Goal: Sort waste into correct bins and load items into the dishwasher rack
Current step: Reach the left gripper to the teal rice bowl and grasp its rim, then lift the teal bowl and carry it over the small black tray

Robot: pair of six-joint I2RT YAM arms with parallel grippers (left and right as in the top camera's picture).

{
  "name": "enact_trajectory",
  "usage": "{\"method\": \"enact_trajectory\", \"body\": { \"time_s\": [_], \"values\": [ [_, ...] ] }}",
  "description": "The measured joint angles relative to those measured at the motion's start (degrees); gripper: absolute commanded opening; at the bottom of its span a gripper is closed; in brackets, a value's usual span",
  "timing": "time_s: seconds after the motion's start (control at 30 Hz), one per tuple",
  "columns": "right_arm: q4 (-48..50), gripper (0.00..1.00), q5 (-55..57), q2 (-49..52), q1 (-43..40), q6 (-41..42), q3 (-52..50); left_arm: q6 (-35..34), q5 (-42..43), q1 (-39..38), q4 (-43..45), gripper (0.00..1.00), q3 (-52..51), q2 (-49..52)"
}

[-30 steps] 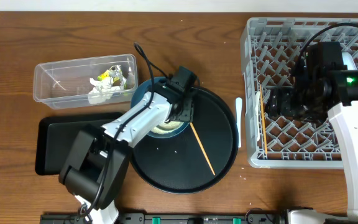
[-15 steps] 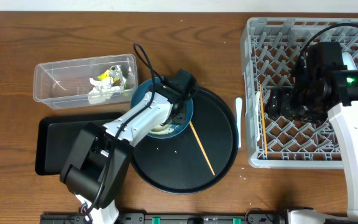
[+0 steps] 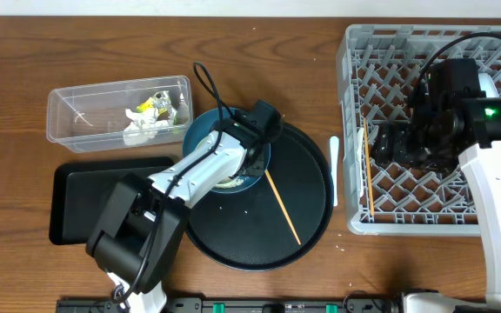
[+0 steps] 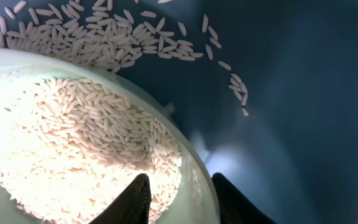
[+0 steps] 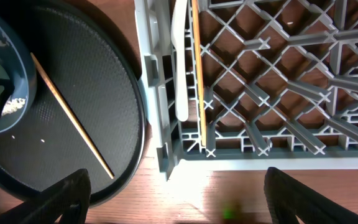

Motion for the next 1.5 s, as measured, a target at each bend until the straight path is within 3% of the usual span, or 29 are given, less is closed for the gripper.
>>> {"method": "enact_trajectory", "body": {
  "time_s": [0.13, 0.33, 0.77, 1.1, 1.37, 1.5],
  "values": [
    [-0.15, 0.84, 0.00, 0.00, 0.00, 0.00, 0.00, -0.31, 0.04, -0.02, -0.17, 0.12, 0.00, 0.00],
    [-0.17, 0.84, 0.00, 0.00, 0.00, -0.02, 0.00, 0.24, -0.02, -0.07, -0.22, 0.06, 0.17, 0.00],
    [-0.17, 0.85, 0.63, 0.00, 0.00, -0.02, 0.00, 0.70, -0.20, -0.07, -1.16, 0.05, 0.39, -1.44],
    [-0.33, 0.85, 1.07, 0.00, 0.00, -0.07, 0.00, 1.55, 0.02, 0.74, -2.75, 0.06, 0.37, -15.78],
    [-0.66, 0.85, 1.33, 0.00, 0.00, -0.15, 0.00, 0.24, 0.33, 5.90, -11.78, 0.06, 0.39, -22.88],
    [-0.83, 0.85, 1.73, 0.00, 0.00, -0.15, 0.00, -0.15, 4.59, 11.85, -12.85, 0.06, 0.39, -23.91]
  ]
}}
